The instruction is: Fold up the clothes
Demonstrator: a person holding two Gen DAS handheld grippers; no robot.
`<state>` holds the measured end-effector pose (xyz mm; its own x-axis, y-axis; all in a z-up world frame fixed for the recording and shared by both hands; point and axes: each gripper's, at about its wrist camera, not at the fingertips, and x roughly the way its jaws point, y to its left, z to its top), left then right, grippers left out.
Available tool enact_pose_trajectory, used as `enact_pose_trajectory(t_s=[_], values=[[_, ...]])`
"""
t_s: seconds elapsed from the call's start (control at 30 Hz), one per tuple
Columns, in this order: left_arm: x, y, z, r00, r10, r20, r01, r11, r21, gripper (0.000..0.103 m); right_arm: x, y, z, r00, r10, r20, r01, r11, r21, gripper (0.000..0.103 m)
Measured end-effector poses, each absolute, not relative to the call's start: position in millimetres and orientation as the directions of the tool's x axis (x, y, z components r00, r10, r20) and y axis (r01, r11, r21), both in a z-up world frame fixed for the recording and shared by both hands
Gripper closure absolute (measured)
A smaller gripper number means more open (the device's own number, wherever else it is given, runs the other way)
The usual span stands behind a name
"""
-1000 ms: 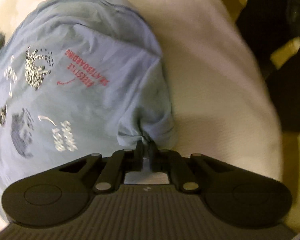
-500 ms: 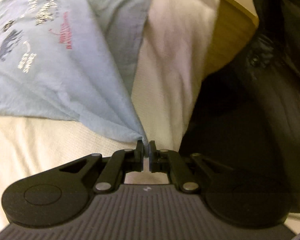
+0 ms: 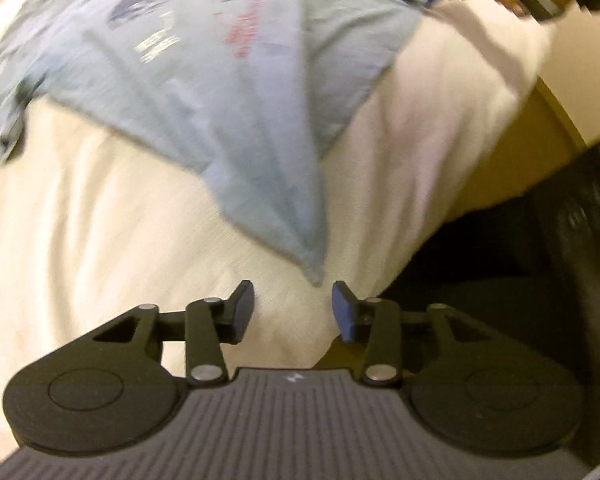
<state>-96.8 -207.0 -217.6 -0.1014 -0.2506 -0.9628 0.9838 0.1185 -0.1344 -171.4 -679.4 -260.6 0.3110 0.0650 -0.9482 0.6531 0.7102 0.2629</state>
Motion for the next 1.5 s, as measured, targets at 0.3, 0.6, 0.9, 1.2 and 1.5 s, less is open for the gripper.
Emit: enact_pose_trajectory(t_s=[0.3, 0.6, 0.9, 1.2, 1.5], values=[[-73.4, -200.2, -218.0, -0.104, -0.327, -0.939, 0.951, 0.244, -0.19, 0.058, -188.5, -690.9, -249.2, 0.402, 0.128, -0.907, 0.651, 0.656, 0.382, 0.103], [-62.3, -194.4, -228.3, -0.08, -0.452, -0.889, 0.73, 0.581, -0.361, 0.052, -165.6, -699.1, -231.6, 0.245, -0.034, -0.969, 0.602, 0.789, 0.125, 0.103], [-77.2, -208.3, -230.1, 0.021, -0.432, -0.901, 0.658, 0.685, -0.313, 0.054, -183.8, -665.6, -203.2, 0.27, -0.241, -0.932, 0.406, 0.906, -0.116, 0.082], [-76.7, -193.0, -218.3, 0.019, -0.415, -0.91, 0.763, 0.594, -0.255, 0.054, -213.1, -452.7, -215.1, 0.398, 0.205, -0.894, -0.435, 0.9, 0.013, 0.077], [-61.0, -162.8, -217.1, -0.009, -0.433, -0.901, 0.841, 0.485, -0.242, 0.054, -221.9, -342.7, -282.6, 0.568, -0.011, -0.823, -0.685, 0.549, -0.48, 0.073]])
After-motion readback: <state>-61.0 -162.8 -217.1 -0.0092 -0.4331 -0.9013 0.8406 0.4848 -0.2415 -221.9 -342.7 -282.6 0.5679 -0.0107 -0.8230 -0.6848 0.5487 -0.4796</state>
